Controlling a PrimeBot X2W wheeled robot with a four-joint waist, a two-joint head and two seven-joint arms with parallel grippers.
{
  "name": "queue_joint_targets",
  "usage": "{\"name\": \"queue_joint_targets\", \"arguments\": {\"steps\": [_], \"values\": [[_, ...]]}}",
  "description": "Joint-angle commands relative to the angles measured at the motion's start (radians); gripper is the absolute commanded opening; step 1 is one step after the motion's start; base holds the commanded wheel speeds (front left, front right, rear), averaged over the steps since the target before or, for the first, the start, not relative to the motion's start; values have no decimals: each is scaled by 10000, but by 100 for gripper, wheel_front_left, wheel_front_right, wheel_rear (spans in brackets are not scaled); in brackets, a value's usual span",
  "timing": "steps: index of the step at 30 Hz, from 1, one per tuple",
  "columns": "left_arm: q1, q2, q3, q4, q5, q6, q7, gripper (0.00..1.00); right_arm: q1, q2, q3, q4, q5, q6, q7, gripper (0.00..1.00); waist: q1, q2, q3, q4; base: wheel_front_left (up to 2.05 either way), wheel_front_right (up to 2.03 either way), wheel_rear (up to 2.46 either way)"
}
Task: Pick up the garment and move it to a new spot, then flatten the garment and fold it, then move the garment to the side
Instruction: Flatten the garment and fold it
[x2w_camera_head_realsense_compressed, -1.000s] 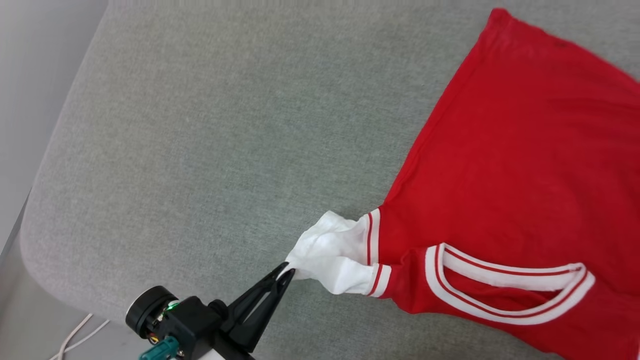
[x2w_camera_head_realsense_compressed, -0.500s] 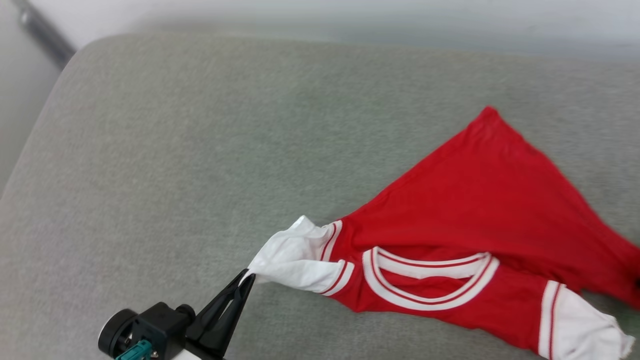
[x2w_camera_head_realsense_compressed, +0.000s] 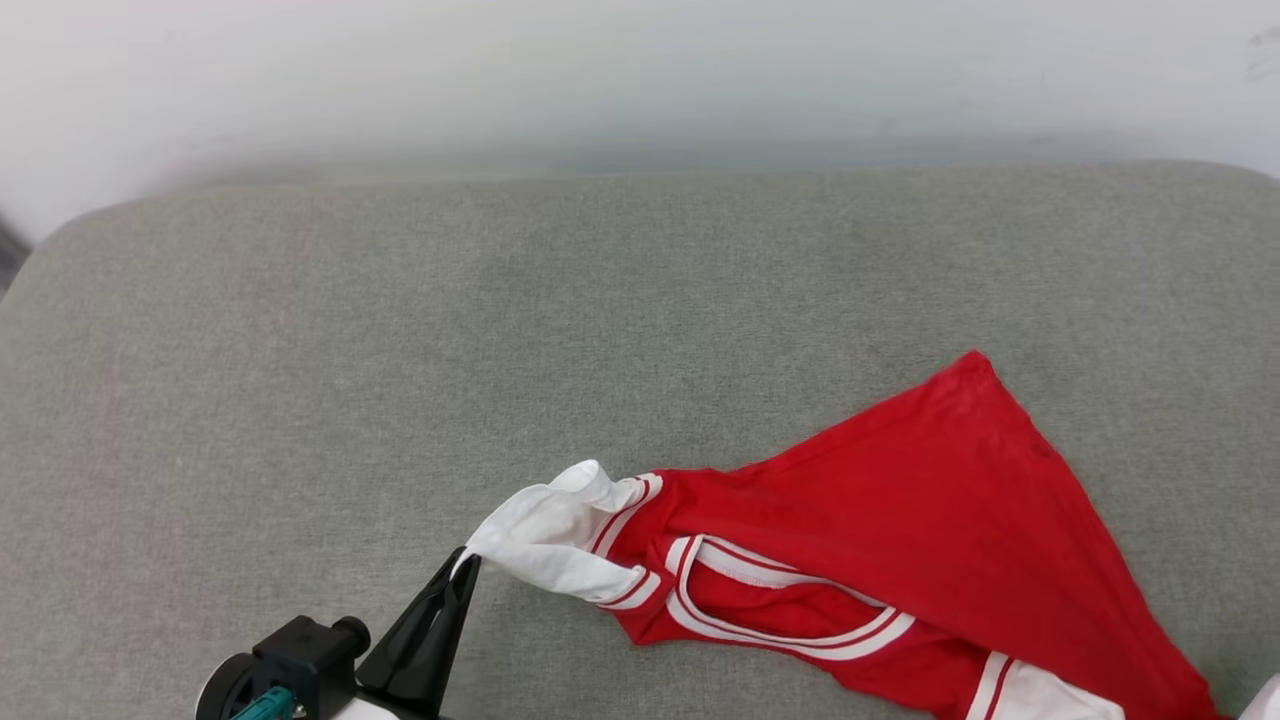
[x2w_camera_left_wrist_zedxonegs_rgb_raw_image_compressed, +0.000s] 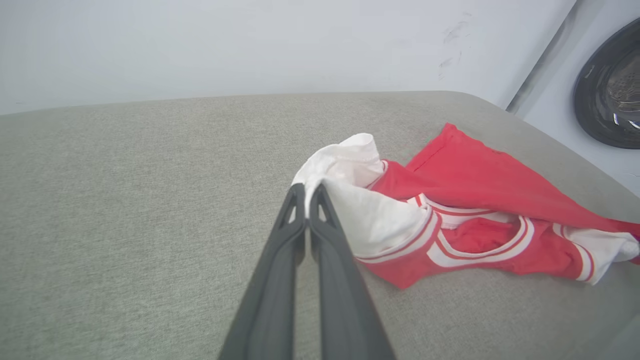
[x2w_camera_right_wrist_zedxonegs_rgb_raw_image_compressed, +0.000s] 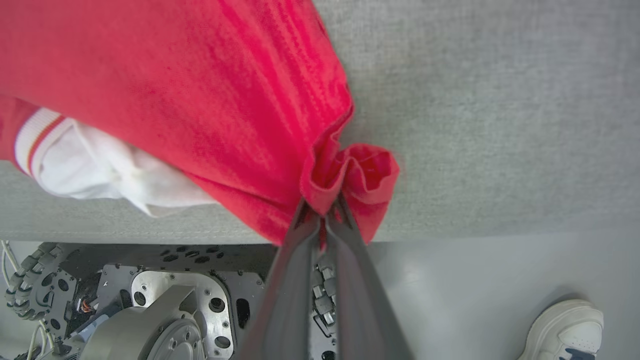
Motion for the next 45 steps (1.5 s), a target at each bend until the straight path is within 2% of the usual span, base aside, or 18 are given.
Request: {"name": "queue_joint_targets", "arguments": {"steps": [1, 4, 5, 6, 15, 20, 23, 27, 34, 39, 45], "values": [[-64, -44, 29, 45, 1, 41, -67, 0, 133, 54, 10, 24, 35, -5, -50, 0, 2, 0, -55, -48, 0, 0, 0], [-155, -174, 19, 204, 80, 70, -158, 0, 160, 120, 69, 135, 95, -5, -234, 0, 2, 0, -121, -77, 0, 0, 0], [-166, -206, 12, 234, 85, 68, -189, 0, 95, 101, 101, 115, 127, -5, -345, 54, 2, 0, -128, -77, 0, 0, 0], [-187, -224, 5, 252, 97, 56, -215, 0, 26, 91, 79, 150, 188, -5, -390, 100, 2, 0, -128, -72, 0, 0, 0], [-476, -119, -27, -106, 354, 24, -218, 0, -949, -933, 356, -1010, 752, -4, -218, 100, 2, 0, 197, 302, 0, 0, 0], [-736, -87, -50, -628, 540, 64, -195, 0, -2188, -1117, 427, -1838, 990, -5, 357, 100, 2, 0, 651, 739, 0, 0, 0], [-965, -109, -147, -968, 657, 4, -131, 0, -3108, -1233, 695, -1894, 732, -5, 716, 100, 2, 0, 1025, 1079, 0, 0, 0], [-1322, -207, -317, -1354, 824, -97, -38, 0, -4349, -1168, 1002, -1283, 105, -5, 983, 100, 2, 0, 1535, 1593, 0, 0, 0], [-1740, -409, -588, -1655, 1015, -243, -1, 0, -5706, -1063, 1161, 493, -980, -5, 1015, 100, 2, 0, 2217, 2397, 0, 0, 0], [-1927, -560, -786, -1659, 1089, -341, 0, 0, -6063, -1037, 1245, 1567, -1405, -5, 769, 100, 2, 0, 2527, 2795, 0, 0, 0], [-2076, -702, -960, -1552, 1129, -433, -37, 0, -5798, -855, 1393, 2724, -1529, -5, 727, 100, 2, 0, 2722, 3067, 0, 0, 0]]}}
